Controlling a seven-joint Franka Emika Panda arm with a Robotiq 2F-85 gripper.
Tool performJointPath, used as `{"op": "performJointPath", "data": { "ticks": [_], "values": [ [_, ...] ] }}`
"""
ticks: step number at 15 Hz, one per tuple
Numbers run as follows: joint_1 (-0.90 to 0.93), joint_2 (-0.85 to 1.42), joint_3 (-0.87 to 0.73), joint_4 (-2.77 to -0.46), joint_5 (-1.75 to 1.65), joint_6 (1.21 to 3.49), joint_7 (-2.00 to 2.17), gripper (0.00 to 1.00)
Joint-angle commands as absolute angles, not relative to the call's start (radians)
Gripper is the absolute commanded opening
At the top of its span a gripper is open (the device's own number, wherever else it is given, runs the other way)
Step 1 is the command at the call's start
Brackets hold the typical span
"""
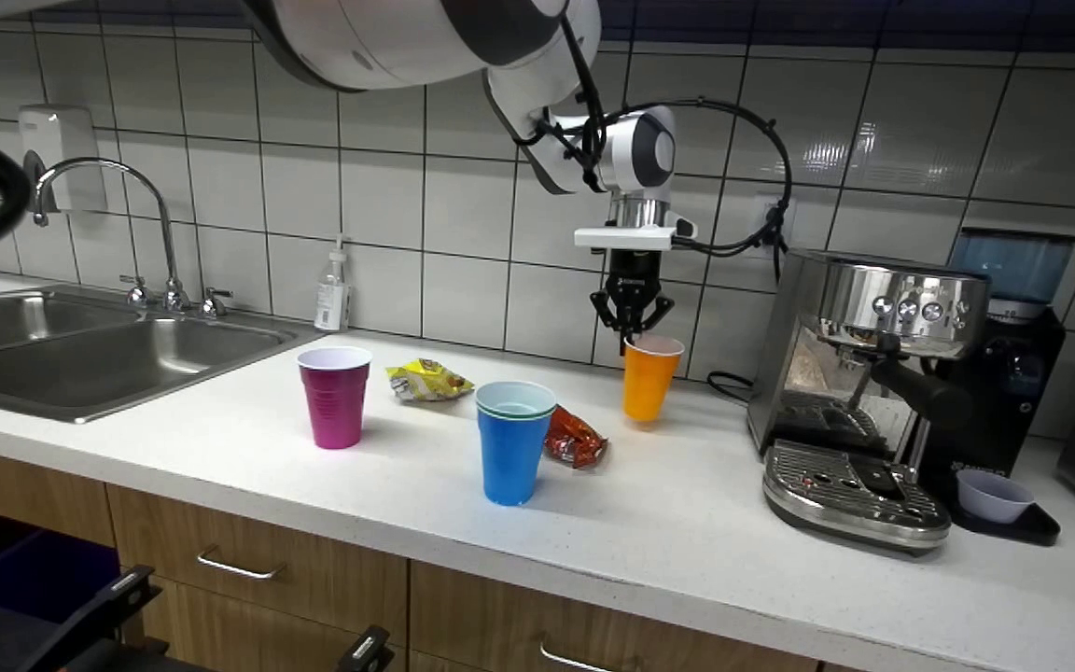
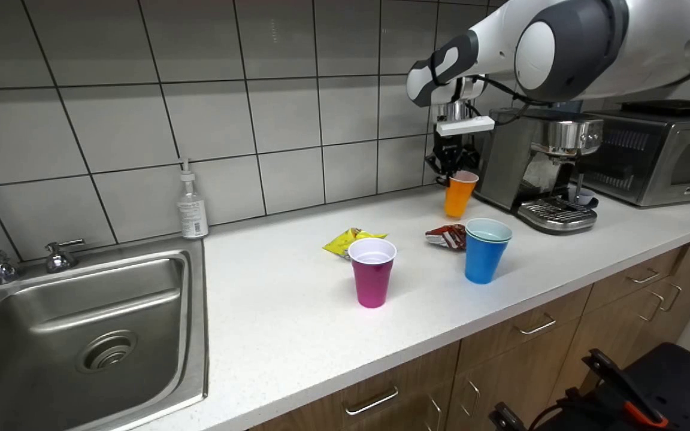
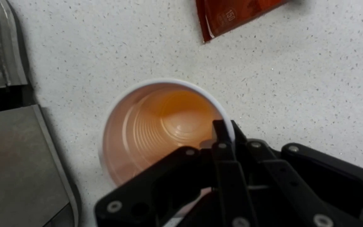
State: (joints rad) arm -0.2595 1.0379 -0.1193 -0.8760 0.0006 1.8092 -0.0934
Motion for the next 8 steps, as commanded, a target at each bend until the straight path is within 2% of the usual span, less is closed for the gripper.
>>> {"op": "performJointPath", "data": {
  "ticks": [1, 8],
  "values": [
    [-0.255, 0.917, -0.116, -1.054, -0.003, 1.854, -0.131, 0.01],
    [-0.249, 0.796, -0.133, -1.288, -0.020, 1.941, -0.116, 0.01]
  ]
}}
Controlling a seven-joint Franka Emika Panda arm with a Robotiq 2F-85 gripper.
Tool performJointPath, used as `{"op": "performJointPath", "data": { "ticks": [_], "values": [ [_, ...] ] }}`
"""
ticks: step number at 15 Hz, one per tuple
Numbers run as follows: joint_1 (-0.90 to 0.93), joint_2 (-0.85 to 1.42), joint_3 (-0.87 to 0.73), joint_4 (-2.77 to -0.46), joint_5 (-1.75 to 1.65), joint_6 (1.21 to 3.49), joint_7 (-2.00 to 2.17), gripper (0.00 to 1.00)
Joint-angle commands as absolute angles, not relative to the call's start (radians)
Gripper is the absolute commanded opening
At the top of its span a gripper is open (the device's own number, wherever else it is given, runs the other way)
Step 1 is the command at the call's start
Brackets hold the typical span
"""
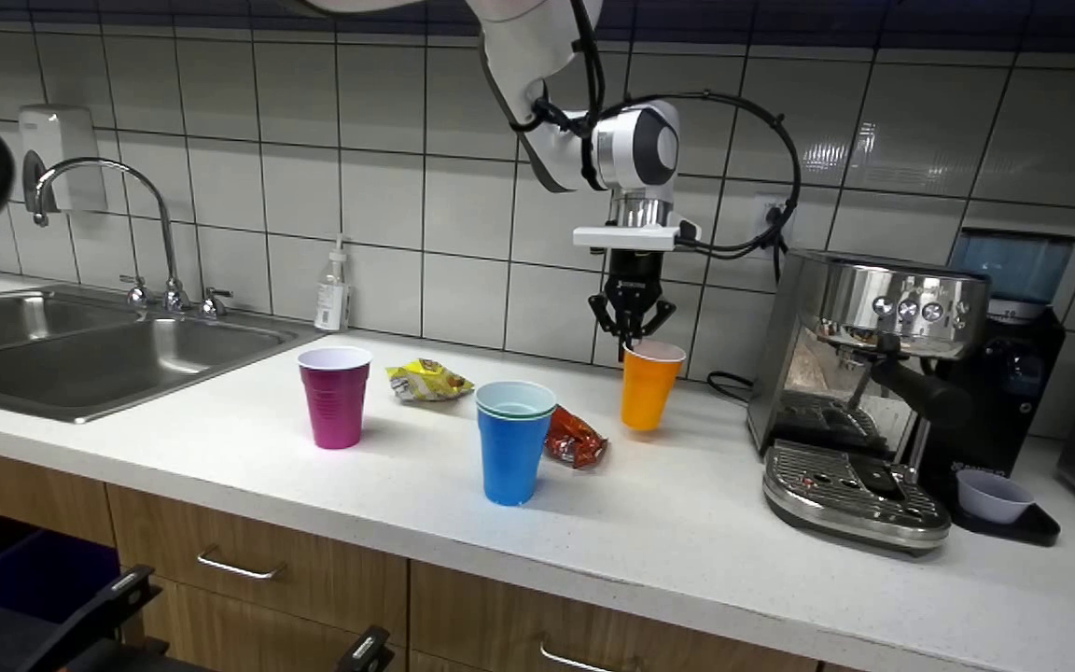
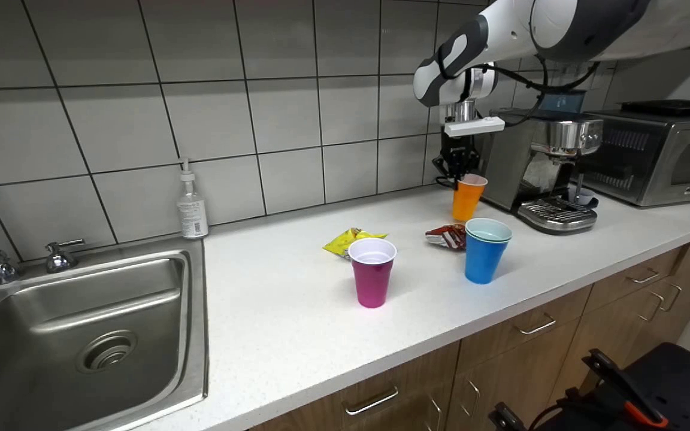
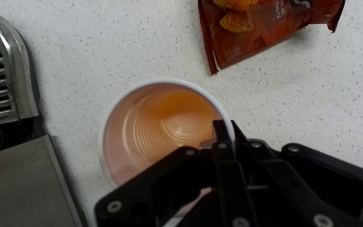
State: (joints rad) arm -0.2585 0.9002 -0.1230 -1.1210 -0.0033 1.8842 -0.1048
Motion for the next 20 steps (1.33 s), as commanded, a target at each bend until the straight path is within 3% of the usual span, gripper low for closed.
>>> {"op": "performJointPath", "data": {
  "ticks": [1, 20],
  "values": [
    [-0.248, 0.778, -0.135, -1.323, -0.022, 1.952, -0.115, 0.01],
    [-0.242, 0.445, -0.178, -1.859, -0.083, 2.101, -0.088, 0.01]
  ]
}}
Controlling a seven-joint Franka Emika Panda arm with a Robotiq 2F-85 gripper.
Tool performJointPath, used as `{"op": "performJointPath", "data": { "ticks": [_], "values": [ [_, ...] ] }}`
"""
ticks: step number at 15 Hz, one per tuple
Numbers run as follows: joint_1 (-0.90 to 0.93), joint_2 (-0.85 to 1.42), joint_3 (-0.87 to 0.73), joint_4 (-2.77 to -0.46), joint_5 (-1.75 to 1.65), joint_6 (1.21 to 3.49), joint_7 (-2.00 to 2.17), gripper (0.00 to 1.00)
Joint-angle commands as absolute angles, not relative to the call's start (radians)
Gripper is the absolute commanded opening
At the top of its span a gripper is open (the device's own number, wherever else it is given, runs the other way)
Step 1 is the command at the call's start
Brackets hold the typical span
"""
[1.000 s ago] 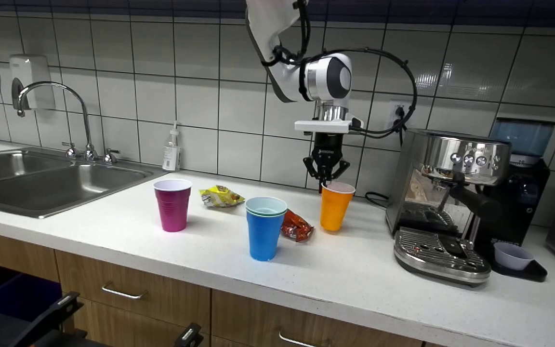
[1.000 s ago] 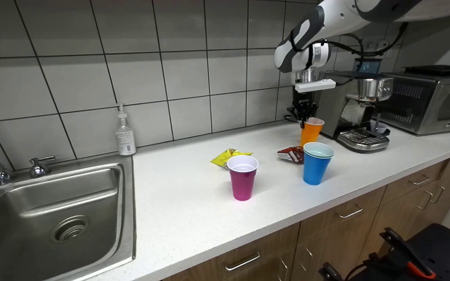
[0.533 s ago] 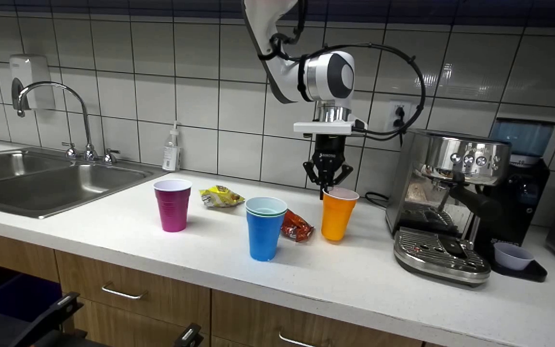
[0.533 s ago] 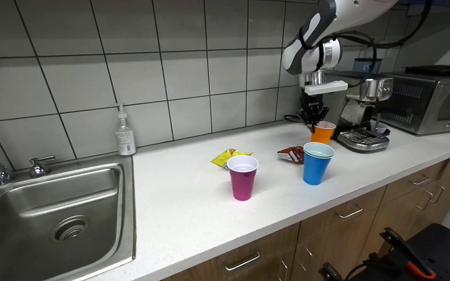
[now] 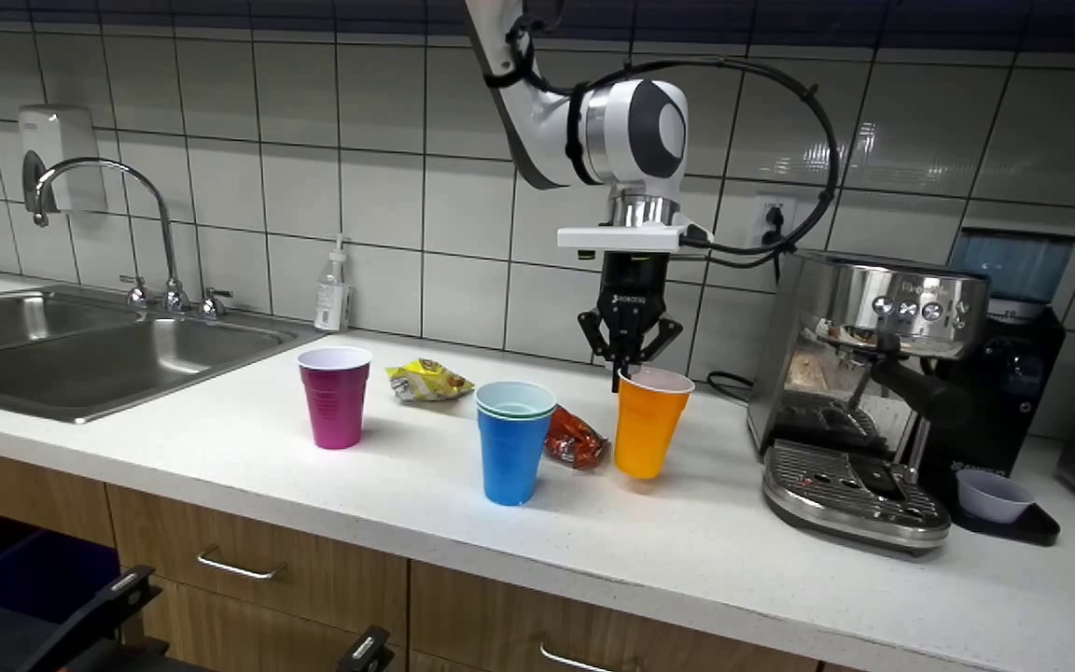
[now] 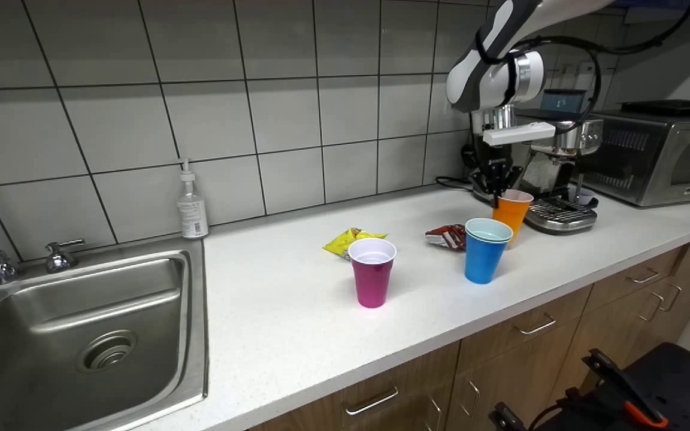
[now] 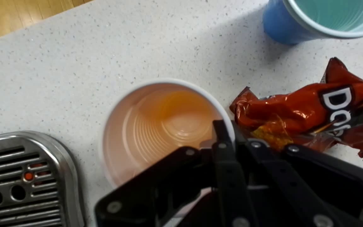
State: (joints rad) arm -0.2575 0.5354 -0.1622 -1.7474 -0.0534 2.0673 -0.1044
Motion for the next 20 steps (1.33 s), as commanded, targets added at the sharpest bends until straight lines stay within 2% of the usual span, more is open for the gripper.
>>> {"op": "performJointPath", "data": {
  "ticks": [1, 20],
  "values": [
    [-0.240, 0.429, -0.180, -1.880, -0.086, 2.104, -0.085, 0.01],
    [-0.217, 0.109, -0.188, -2.167, -0.106, 2.184, -0.082, 0.01]
  ]
}}
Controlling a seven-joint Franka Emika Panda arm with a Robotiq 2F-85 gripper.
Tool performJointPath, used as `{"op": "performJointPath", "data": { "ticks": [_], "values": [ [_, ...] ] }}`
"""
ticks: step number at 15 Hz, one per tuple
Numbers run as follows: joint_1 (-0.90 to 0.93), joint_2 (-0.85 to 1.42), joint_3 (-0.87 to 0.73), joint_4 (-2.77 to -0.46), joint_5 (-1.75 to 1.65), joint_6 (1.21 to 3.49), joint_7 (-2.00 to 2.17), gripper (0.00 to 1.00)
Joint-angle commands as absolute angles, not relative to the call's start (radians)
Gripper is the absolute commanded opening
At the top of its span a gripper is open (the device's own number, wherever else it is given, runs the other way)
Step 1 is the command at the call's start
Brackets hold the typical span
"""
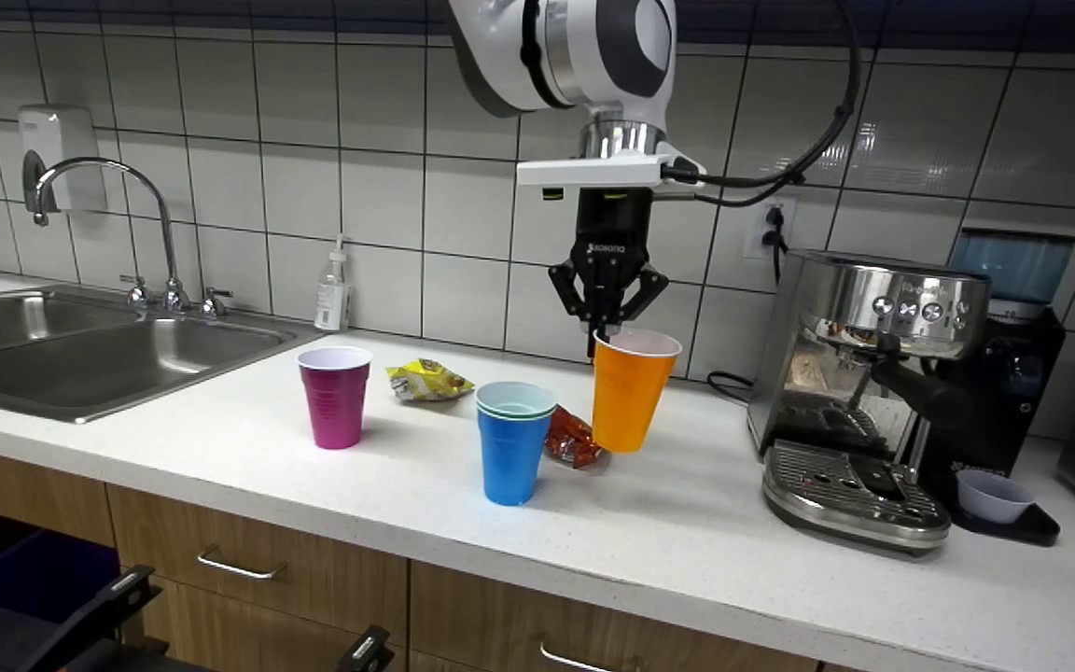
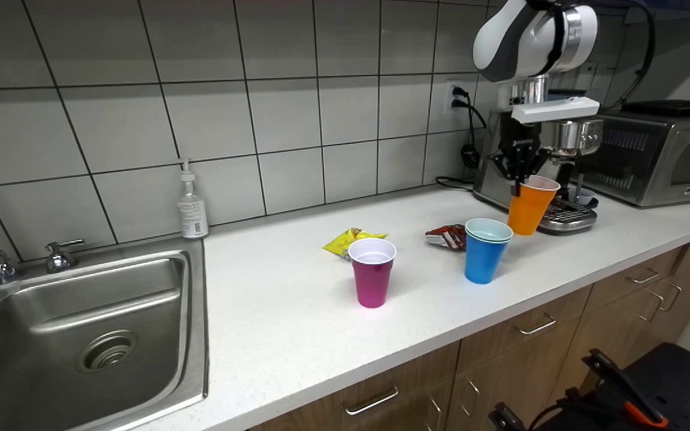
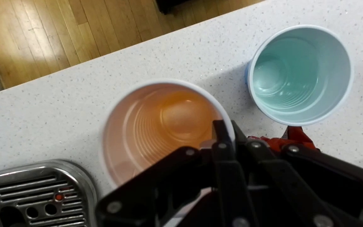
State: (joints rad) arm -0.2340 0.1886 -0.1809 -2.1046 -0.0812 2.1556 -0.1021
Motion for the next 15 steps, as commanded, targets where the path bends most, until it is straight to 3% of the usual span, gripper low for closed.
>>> {"op": "performJointPath", "data": {
  "ticks": [1, 15],
  "values": [
    [-0.215, 0.096, -0.187, -2.175, -0.106, 2.186, -0.083, 0.01],
    [-0.149, -0.046, -0.155, -2.258, -0.125, 2.222, -0.109, 0.01]
  ]
}}
